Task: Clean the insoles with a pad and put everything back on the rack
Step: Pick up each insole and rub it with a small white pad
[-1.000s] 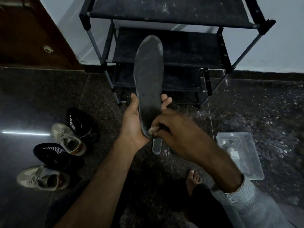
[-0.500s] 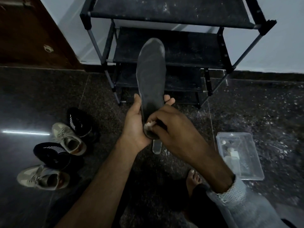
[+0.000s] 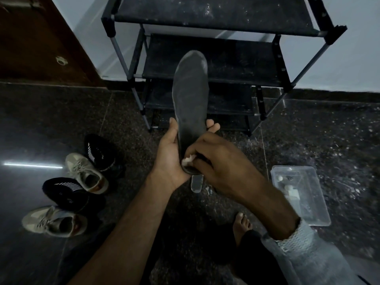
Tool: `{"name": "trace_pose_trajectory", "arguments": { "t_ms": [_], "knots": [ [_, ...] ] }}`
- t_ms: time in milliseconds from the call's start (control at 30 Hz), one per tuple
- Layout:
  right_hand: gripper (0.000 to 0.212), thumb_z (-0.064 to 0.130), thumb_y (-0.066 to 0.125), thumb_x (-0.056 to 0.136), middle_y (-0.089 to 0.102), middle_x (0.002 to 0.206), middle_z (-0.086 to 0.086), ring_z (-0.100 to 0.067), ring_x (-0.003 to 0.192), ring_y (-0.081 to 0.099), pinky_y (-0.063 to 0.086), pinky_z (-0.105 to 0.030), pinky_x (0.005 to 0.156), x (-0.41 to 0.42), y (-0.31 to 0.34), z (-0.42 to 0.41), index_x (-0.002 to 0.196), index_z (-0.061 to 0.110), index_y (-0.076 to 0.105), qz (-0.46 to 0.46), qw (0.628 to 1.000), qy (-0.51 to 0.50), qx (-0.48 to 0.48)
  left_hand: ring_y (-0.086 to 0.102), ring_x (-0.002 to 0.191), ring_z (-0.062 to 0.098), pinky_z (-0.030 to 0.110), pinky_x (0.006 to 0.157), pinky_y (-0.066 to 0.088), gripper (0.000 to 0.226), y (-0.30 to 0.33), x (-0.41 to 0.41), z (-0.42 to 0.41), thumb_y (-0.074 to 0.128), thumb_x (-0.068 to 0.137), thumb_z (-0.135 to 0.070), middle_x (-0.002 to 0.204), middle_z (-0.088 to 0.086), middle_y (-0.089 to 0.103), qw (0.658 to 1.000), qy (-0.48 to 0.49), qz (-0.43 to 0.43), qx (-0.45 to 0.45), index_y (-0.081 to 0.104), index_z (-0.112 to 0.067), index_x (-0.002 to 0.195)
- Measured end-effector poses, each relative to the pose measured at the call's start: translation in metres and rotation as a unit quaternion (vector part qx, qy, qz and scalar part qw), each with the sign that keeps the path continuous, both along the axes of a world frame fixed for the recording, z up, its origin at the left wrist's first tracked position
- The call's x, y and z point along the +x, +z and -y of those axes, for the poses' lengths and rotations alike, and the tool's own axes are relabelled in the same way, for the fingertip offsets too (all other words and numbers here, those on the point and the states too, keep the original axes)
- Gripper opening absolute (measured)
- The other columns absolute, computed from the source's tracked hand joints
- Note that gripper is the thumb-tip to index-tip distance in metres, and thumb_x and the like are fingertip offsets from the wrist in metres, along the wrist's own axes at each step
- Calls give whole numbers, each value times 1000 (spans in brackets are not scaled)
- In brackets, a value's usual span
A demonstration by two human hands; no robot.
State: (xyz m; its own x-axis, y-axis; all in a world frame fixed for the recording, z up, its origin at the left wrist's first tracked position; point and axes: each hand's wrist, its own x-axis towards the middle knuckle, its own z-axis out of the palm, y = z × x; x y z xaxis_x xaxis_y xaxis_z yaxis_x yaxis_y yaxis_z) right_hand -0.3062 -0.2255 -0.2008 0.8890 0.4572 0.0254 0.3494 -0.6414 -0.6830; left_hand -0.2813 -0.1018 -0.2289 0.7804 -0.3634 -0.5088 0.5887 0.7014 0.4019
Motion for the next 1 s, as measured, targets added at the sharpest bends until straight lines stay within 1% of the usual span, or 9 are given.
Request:
{"name": "trace_pose_trajectory", "arguments": {
  "t_ms": [100, 233, 300, 367, 500, 567, 700, 900, 1000],
  "knots": [
    [16, 12, 56, 94, 58, 104, -6, -23, 87, 59, 52, -44, 74, -2, -3, -9, 102, 11, 69, 45, 998, -52, 13, 62, 117, 23, 36, 94, 48, 75, 2, -1, 0, 25, 96, -62, 129, 14, 62, 1000, -15, 1, 5, 70, -3, 110],
    [14, 15, 58, 93, 55, 103, 2, -20, 90, 56, 49, -45, 77, 2, 1, 1, 102, 20, 68, -27, 999, 37, -6, 65, 111, 23, 36, 81, 53, 72, 2, 2, -2, 26, 98, -58, 111, 12, 71, 1000, 25, 2, -16, 76, -7, 100],
    [13, 15, 61, 91, 56, 103, 3, -17, 92, 56, 49, -45, 78, 5, 3, 9, 100, 21, 68, -50, 997, 55, -18, 65, 109, 24, 39, 82, 52, 70, 3, 2, -3, 26, 98, -57, 112, 12, 70, 999, 32, 3, -23, 74, -7, 104],
    [12, 17, 62, 91, 57, 105, 1, -18, 95, 57, 50, -45, 80, 6, 4, 13, 100, 20, 69, -30, 999, 15, -39, 66, 107, 24, 43, 88, 52, 71, 5, 2, -2, 23, 97, -58, 116, 14, 69, 1000, 15, 4, -26, 69, -6, 113],
    [12, 18, 60, 93, 56, 107, -1, -16, 92, 56, 50, -38, 78, 9, 4, 15, 101, 16, 68, 38, 990, -118, -70, 70, 97, 25, 42, 87, 54, 79, 7, 2, -1, 24, 97, -59, 110, 17, 70, 999, 0, 9, -38, 73, 2, 100],
    [10, 19, 61, 92, 56, 105, 2, -13, 92, 55, 49, -32, 78, 8, 4, 16, 100, 18, 68, 12, 994, -86, -73, 70, 96, 24, 40, 94, 52, 76, 5, 3, -1, 24, 97, -58, 108, 15, 71, 999, 15, 6, -31, 74, 0, 99],
    [6, 21, 65, 90, 56, 94, 10, -1, 83, 51, 38, -11, 70, 3, 5, 13, 96, 20, 68, -76, 996, 42, -32, 64, 112, 24, 34, 109, 38, 72, 2, 5, -5, 23, 99, -56, 115, 12, 69, 998, 58, 1, -11, 76, -7, 100],
    [6, 19, 64, 91, 53, 95, 8, -4, 83, 50, 42, -21, 75, 7, -1, 17, 95, 18, 66, -31, 994, -95, -48, 63, 109, 20, 36, 105, 40, 79, 8, 4, -3, 18, 99, -56, 101, 9, 74, 998, 47, 28, 2, 80, -10, 83],
    [7, 20, 64, 90, 54, 97, 7, -6, 87, 51, 40, -20, 76, 3, 1, 9, 97, 17, 67, -53, 996, -56, -33, 64, 110, 22, 34, 101, 43, 78, 5, 4, -3, 19, 100, -55, 105, 9, 73, 998, 58, 27, 7, 80, -11, 85]
  ]
}}
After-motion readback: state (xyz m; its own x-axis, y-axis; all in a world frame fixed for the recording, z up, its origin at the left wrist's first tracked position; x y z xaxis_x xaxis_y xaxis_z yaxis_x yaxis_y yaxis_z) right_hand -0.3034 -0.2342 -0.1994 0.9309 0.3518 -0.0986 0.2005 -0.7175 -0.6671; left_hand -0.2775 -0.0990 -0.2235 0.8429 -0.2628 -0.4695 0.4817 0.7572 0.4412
